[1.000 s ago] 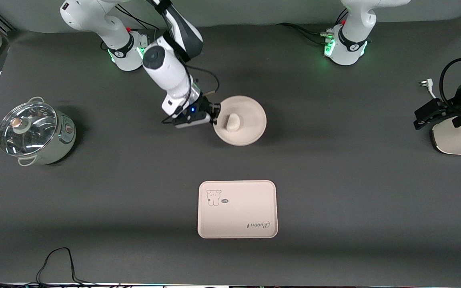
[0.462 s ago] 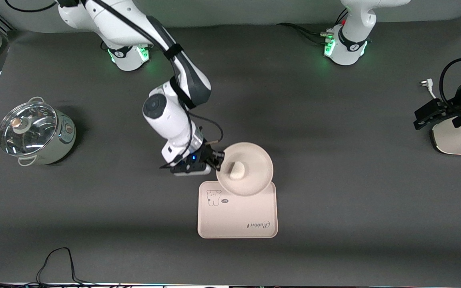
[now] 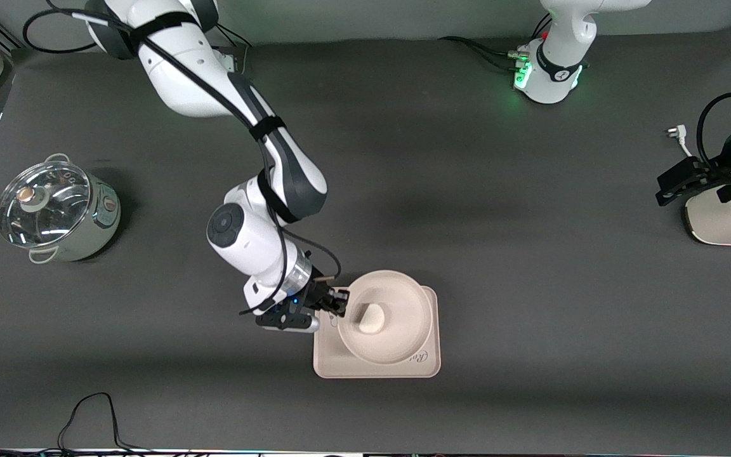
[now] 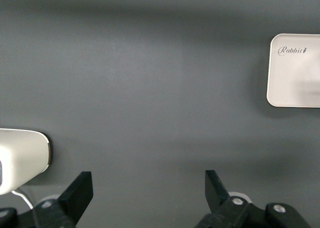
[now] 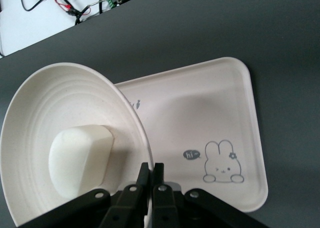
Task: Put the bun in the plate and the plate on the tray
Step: 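Lower the plate onto the tray and open the right gripper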
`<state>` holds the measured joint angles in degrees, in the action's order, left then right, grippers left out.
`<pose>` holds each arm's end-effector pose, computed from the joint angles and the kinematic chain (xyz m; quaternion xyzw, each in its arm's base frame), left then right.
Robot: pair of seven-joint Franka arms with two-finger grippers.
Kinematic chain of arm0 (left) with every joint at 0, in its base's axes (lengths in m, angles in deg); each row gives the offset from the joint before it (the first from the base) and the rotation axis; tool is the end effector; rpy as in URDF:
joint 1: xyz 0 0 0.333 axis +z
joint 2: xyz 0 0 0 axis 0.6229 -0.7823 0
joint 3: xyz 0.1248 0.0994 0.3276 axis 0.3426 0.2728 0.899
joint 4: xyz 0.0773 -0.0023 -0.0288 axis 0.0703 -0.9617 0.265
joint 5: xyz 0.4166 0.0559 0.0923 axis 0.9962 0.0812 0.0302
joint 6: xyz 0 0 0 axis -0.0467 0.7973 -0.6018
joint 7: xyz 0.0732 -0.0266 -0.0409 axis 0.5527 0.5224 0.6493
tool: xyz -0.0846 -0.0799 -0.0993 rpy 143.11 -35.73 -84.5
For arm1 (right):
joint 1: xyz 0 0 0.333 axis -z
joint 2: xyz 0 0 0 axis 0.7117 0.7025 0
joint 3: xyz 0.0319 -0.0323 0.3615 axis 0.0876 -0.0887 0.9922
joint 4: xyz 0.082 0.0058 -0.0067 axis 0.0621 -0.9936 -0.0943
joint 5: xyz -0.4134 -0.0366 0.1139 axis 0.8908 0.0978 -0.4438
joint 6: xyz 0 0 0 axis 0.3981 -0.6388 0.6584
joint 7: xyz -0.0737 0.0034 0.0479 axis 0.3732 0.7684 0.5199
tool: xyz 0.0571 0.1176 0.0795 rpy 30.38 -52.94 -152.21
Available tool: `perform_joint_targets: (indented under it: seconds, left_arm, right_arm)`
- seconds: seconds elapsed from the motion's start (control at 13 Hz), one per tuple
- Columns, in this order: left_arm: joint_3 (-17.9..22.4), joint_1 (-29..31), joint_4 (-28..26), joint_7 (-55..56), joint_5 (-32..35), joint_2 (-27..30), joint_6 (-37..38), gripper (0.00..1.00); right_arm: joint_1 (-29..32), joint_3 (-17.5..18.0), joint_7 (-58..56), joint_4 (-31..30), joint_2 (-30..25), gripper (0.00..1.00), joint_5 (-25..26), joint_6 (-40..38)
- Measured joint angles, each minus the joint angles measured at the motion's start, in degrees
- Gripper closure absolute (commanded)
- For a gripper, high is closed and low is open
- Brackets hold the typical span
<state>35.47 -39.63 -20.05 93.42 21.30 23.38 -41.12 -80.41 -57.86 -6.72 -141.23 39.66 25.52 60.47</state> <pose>0.6176 -0.0315 0.6314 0.9992 0.0236 0.0319 0.0060 0.7543 0.4286 0.2779 -0.9700 0.0912 -0.1074 0.1983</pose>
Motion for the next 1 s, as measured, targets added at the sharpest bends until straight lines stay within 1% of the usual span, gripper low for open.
perform_joint_targets:
  seconds: [0.31, 0.69, 0.92, 1.0]
  left_arm:
    - [0.00, 0.00, 0.01, 0.00, 0.00, -0.01, 0.00, 0.00]
    - [0.02, 0.00, 0.01, 0.00, 0.00, -0.20, 0.00, 0.00]
    - [0.02, 0.00, 0.01, 0.00, 0.00, -0.36, 0.00, 0.00]
    - [0.02, 0.00, 0.01, 0.00, 0.00, -0.36, 0.00, 0.00]
  right_arm:
    - [0.31, 0.06, -0.01, 2.34, 5.44, 1.00, -2.83, 0.25]
    - [0.62, 0.06, -0.03, 3.75, 11.25, 1.00, -3.17, 4.74]
    - [0.62, 0.06, -0.03, 4.86, 12.93, 1.00, -3.17, 5.34]
    - [0.63, 0.06, -0.04, 4.98, 13.11, 0.84, -3.17, 5.61]
